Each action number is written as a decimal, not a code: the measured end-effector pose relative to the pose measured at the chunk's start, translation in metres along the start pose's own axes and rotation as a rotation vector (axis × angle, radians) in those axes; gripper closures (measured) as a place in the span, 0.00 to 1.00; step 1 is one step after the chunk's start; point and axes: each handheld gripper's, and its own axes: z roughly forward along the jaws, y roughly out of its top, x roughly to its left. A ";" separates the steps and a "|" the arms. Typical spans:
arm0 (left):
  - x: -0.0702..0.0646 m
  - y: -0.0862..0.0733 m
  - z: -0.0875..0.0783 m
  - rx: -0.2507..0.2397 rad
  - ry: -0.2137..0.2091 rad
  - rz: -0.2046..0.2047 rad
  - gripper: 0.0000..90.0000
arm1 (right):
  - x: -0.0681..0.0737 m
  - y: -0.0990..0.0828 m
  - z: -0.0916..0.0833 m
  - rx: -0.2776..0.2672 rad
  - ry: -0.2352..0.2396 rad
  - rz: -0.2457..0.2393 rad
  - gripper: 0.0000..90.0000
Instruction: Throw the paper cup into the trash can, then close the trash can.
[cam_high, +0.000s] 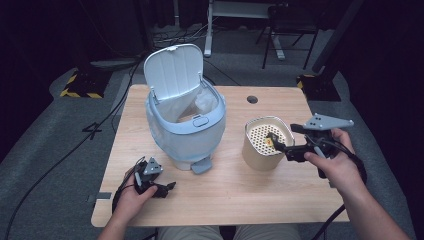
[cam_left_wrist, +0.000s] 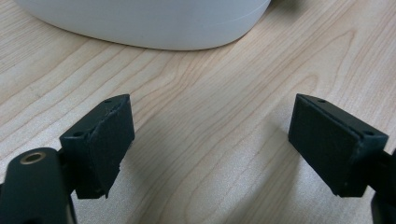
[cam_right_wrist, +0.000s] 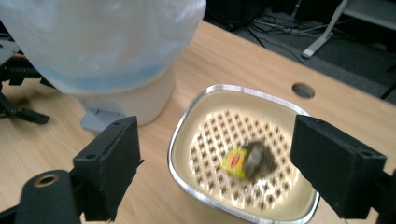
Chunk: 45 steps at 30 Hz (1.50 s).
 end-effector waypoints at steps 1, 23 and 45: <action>0.000 0.000 0.000 0.001 0.000 -0.001 0.17 | -0.001 -0.008 -0.001 -0.001 0.002 0.013 0.18; 0.000 -0.002 -0.002 -0.003 0.002 0.002 0.17 | -0.010 -0.142 0.018 0.056 -0.062 0.131 0.23; 0.008 0.007 -0.044 -0.089 0.027 -0.086 0.26 | -0.018 -0.185 0.072 0.165 -0.076 0.121 0.20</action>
